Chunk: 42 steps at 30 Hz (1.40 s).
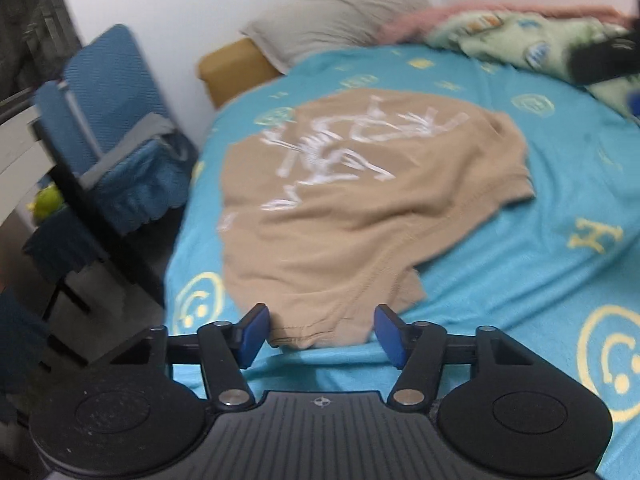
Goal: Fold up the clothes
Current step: 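Close the left gripper on the tan T-shirt edge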
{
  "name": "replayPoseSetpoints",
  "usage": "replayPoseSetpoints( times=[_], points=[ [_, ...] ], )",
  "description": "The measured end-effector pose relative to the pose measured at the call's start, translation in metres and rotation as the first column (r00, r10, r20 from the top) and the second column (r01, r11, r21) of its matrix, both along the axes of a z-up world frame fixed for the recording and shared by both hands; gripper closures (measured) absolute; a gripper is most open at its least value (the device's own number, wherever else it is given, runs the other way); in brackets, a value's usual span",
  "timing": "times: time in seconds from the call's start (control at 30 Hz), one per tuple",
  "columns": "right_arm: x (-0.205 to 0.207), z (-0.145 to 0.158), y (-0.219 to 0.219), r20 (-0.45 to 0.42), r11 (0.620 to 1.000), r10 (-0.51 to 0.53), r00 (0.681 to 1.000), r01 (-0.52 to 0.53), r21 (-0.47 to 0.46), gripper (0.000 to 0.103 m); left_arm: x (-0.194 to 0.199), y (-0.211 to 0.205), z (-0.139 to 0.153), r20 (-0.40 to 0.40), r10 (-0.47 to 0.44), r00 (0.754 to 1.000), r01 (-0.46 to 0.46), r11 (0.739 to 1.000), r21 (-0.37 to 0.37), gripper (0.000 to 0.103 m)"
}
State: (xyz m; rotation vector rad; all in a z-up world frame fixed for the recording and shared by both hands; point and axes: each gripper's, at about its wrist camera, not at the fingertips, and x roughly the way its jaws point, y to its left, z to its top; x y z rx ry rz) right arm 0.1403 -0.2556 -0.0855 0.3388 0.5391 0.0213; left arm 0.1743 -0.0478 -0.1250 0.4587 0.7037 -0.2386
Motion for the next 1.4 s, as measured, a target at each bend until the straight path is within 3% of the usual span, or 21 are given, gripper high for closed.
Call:
replayPoseSetpoints(
  times=[0.2, 0.27, 0.37, 0.53, 0.7, 0.8, 0.97, 1.13, 1.23, 1.3, 1.4],
  points=[
    [0.021, -0.021, 0.001, -0.055, 0.998, 0.014, 0.998, -0.017, -0.055, 0.0, 0.008, -0.011, -0.02, -0.025, -0.077, 0.997, 0.079, 0.995, 0.062, 0.053],
    [0.025, -0.028, -0.002, -0.077, 0.999, 0.009, 0.997, -0.013, -0.048, 0.0, 0.011, -0.013, -0.023, -0.005, -0.068, 0.998, 0.068, 0.995, 0.078, 0.077],
    [0.027, -0.03, -0.003, -0.082, 0.998, 0.007, 0.997, -0.011, -0.054, 0.0, 0.012, -0.002, -0.007, -0.003, -0.057, 0.998, 0.057, 0.998, 0.007, 0.096],
    [0.021, -0.022, 0.001, -0.037, 0.997, 0.024, 0.999, -0.027, -0.073, 0.0, -0.004, 0.035, 0.046, 0.083, 0.001, 0.997, 0.017, 0.978, -0.21, 0.097],
    [0.005, -0.007, 0.023, 0.028, 0.988, 0.084, 0.996, -0.08, -0.131, 0.0, -0.039, 0.054, 0.084, 0.165, 0.03, 0.986, 0.024, 0.949, -0.313, 0.097],
    [-0.012, 0.002, 0.044, 0.056, 0.975, 0.137, 0.989, -0.125, -0.184, 0.0, -0.061, 0.052, 0.097, 0.204, 0.019, 0.979, 0.047, 0.948, -0.314, 0.097],
    [-0.038, 0.005, 0.075, 0.033, 0.965, 0.209, 0.977, -0.201, -0.166, 0.0, -0.095, 0.048, 0.108, 0.236, 0.011, 0.972, 0.069, 0.943, -0.327, 0.097],
    [-0.027, -0.005, 0.102, -0.001, 0.949, 0.236, 0.972, -0.231, -0.215, 0.0, -0.113, 0.049, 0.103, 0.221, 0.024, 0.975, 0.053, 0.94, -0.338, 0.097],
    [-0.008, -0.017, 0.098, -0.022, 0.967, 0.182, 0.983, -0.183, -0.175, 0.0, -0.112, 0.054, 0.101, 0.213, 0.042, 0.976, 0.034, 0.939, -0.342, 0.097],
    [-0.001, -0.021, 0.083, -0.006, 0.988, 0.13, 0.992, -0.13, -0.081, 0.0, -0.11, 0.055, 0.099, 0.211, 0.051, 0.976, 0.024, 0.94, -0.339, 0.097],
    [0.0, -0.018, 0.068, 0.007, 0.994, 0.106, 0.994, -0.106, -0.012, 0.0, -0.106, 0.057, 0.096, 0.208, 0.059, 0.976, 0.017, 0.938, -0.346, 0.097]
  ],
)
